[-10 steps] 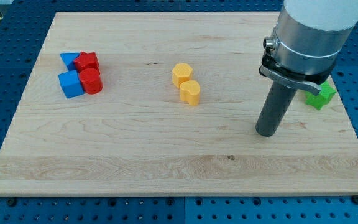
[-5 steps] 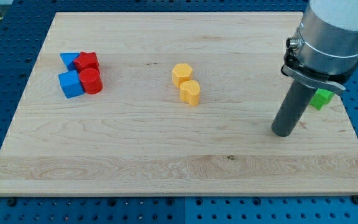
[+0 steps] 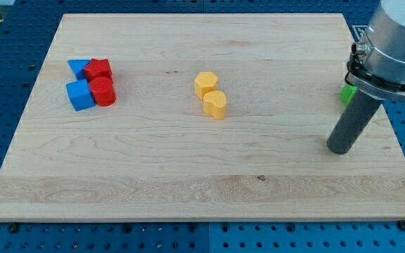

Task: Move your arm diagonal right bottom to the green star

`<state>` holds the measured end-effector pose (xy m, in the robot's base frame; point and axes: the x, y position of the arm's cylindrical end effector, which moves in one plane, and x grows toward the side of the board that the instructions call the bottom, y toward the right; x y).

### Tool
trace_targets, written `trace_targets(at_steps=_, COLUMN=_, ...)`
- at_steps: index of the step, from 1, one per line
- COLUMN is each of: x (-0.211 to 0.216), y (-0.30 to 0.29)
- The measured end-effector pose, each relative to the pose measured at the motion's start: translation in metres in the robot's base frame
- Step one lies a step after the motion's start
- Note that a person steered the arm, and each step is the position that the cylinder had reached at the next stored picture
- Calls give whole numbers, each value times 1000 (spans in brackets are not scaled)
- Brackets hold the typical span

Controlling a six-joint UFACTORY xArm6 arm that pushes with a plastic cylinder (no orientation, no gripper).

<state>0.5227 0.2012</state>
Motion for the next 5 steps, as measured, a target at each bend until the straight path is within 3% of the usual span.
trace_targets(at_steps=5, x=0, y=30)
